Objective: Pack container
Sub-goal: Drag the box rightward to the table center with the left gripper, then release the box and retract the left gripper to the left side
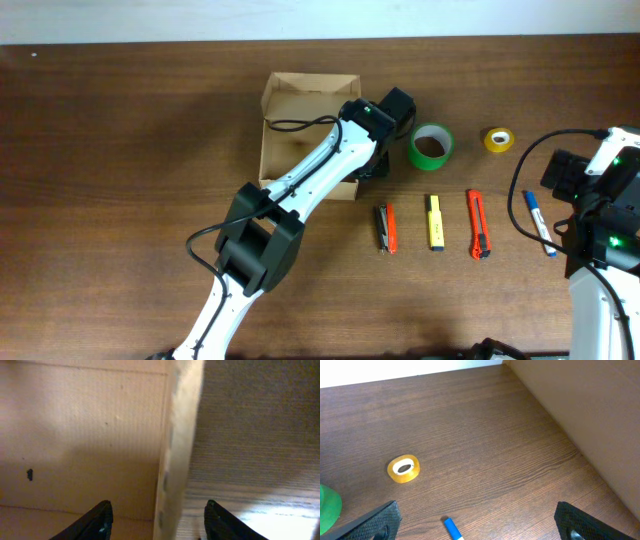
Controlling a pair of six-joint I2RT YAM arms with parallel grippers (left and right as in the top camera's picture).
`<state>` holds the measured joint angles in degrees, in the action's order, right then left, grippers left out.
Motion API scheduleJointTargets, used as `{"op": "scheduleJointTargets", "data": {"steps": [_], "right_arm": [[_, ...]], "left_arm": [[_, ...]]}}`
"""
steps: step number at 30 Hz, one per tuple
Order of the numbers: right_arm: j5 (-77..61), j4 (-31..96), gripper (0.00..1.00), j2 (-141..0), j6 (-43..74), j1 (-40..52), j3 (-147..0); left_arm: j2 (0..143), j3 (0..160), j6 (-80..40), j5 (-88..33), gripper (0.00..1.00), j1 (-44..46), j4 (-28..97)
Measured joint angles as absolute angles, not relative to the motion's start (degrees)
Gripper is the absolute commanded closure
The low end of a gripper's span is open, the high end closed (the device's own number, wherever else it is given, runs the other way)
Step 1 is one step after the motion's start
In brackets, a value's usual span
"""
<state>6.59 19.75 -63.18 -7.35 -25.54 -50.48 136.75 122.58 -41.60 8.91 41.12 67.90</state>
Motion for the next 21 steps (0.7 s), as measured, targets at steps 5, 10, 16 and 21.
{"op": "scheduleJointTargets", "data": {"steps": [5,10,16,21], "right_arm": [[6.59,19.75,0.01,-63.18,-7.38,-25.54,-50.48],[6.59,19.75,0.01,-63.18,-7.38,-25.54,-50.48],[6.59,19.77,0.01,-63.18,-7.33,-25.54,-50.48],[6.59,19.75,0.01,-63.18,-7.35,-25.54,-50.48]], "left_arm": [[136.75,122.89,-40.29,10.79,0.42,41.12,67.96],[137.43,128.62,-37.54,12.80,0.42,41.12,68.93],[137.49,140.77,-33.85,15.99,0.42,41.15,73.21],[137.47,153.18,-29.23,20.14,0.42,41.12,78.41]]}}
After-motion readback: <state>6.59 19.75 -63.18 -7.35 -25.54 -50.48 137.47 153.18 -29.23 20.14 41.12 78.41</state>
